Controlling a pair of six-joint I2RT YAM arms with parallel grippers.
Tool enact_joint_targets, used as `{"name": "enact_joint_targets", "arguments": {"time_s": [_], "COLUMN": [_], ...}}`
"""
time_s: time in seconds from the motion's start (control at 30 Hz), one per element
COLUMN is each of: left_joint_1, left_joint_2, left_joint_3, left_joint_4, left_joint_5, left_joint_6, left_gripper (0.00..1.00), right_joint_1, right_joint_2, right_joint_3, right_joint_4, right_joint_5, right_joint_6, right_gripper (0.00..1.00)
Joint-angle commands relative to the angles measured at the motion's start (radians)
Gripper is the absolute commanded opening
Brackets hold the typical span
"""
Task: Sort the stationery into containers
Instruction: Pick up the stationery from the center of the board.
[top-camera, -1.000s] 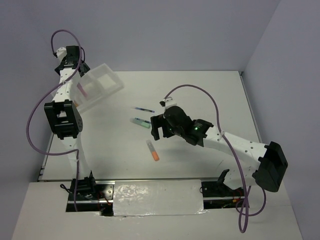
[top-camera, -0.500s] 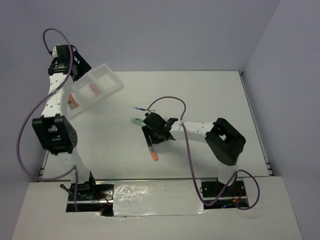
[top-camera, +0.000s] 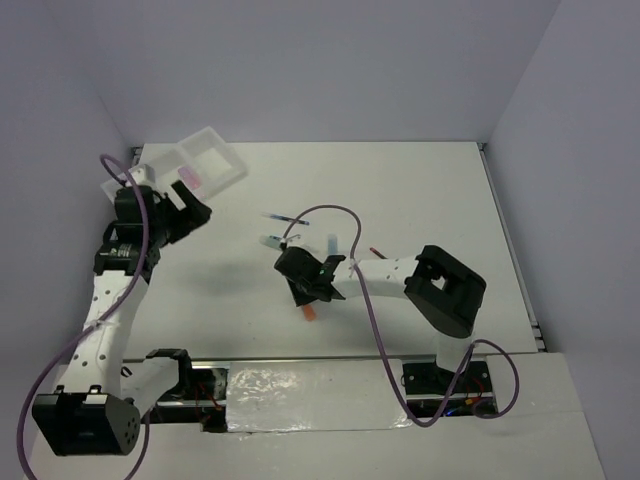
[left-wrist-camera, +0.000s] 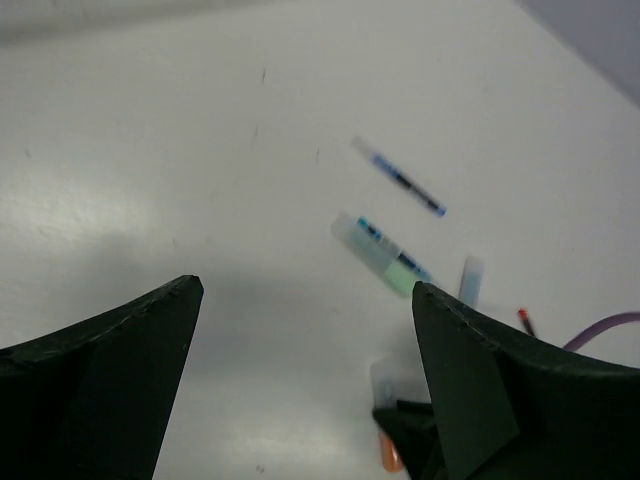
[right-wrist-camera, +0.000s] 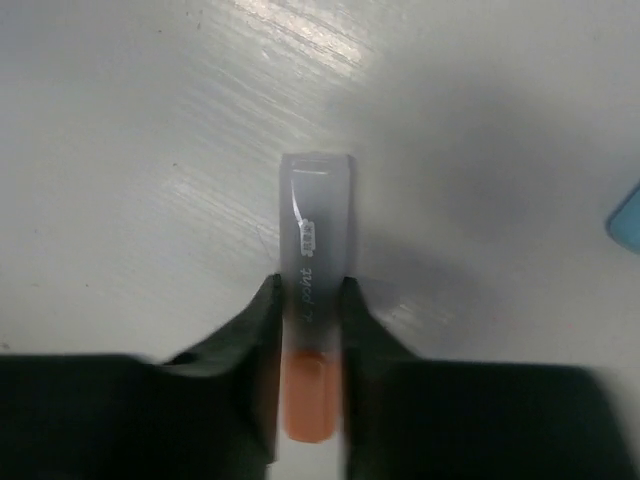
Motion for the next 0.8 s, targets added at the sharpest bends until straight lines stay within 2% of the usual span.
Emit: {"name": "enact_joint_targets", "arguments": {"time_s": [0.0, 0.1, 0.27, 0.33, 0.4, 0.5, 0.67, 0.77], "left_joint_1": [-0.042, -0.143, -0.332, -0.432, -0.527, -0.598, -0.654, -0.668], "left_joint_2": [-0.077, -0.126, -0.138, -0.131, -0.129, -0.128, -0.103, -0.092], "left_joint_3": [-0.125, -0.277, -0.411, -0.406, -0.380, -0.376, -0.363, -0.347], "left_joint_4": [0.032, 0.176, 0.382, 0.384, 0.356, 0.368, 0.400, 0.394], "left_joint_5": [0.100, 0.236, 0.367, 0.337, 0.243, 0.197, 0.195, 0.183], "left_joint_6": [0.008, -0.085, -0.251, -0.270, -0.268, -0.288, -0.308, -0.311], "left_gripper": [0.99, 0.99, 0.99, 0.99, 0.99, 0.99, 0.97, 0.88], "right_joint_1": [0.056, 0.098, 0.104, 0.092, 0.092, 0.092, 0.092, 0.092], "right_joint_2": [0.055, -0.009, -0.270, -0.357, -0.388, -0.465, -0.586, -0.650], "right_joint_3": [-0.062, -0.062, -0.217, -0.246, -0.217, -0.201, -0.232, -0.243], "right_joint_4": [-0.028, -0.008, 0.279, 0.294, 0.265, 0.237, 0.280, 0.270], "right_joint_5": [-0.028, 0.015, -0.057, -0.065, -0.037, -0.037, 0.004, 0.092], "right_joint_6": [0.065, 0.049, 0.039, 0.043, 0.039, 0.037, 0.054, 0.075], "right_gripper": [0.00, 0.00, 0.00, 0.00, 0.00, 0.00, 0.00, 0.00]}}
